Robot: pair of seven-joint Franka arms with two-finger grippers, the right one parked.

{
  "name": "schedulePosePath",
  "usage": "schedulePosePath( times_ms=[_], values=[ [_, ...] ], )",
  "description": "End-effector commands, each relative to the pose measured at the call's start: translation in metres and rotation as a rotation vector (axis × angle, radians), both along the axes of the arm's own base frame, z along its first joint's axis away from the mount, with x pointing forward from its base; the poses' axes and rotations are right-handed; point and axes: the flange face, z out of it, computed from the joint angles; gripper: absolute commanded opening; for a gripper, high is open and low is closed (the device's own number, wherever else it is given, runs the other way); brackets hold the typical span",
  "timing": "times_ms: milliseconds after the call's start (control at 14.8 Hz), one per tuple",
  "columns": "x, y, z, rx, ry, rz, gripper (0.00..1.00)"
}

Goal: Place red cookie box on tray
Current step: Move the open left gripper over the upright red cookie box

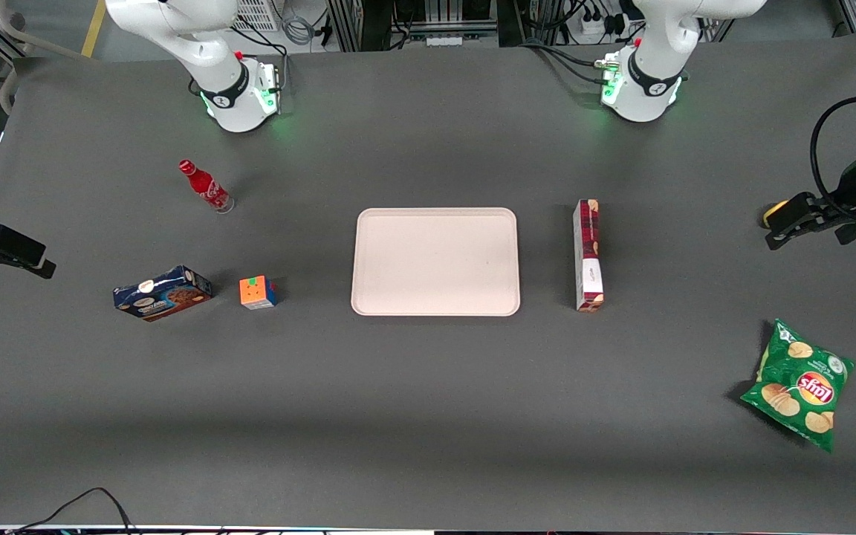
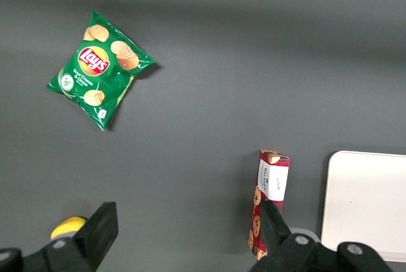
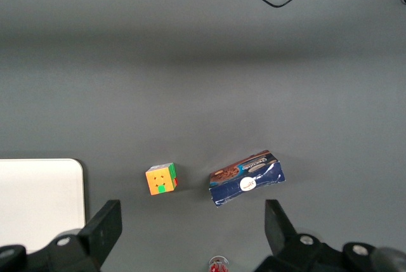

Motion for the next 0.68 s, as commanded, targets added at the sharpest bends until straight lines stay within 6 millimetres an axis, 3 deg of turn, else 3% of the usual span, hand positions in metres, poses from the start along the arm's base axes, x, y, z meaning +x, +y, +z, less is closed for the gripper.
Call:
schedulePosePath(
  times_ms=[0,271,610],
  values=[
    [0.002,0.000,0.006,0.022,0.011,0.006,1.00],
    [0.001,-0.004,0.008,0.024,0.020,-0.006,1.00],
    [-0.015,-0.045,-0.010,0.039,0.152,-0.146,1.00]
  ],
)
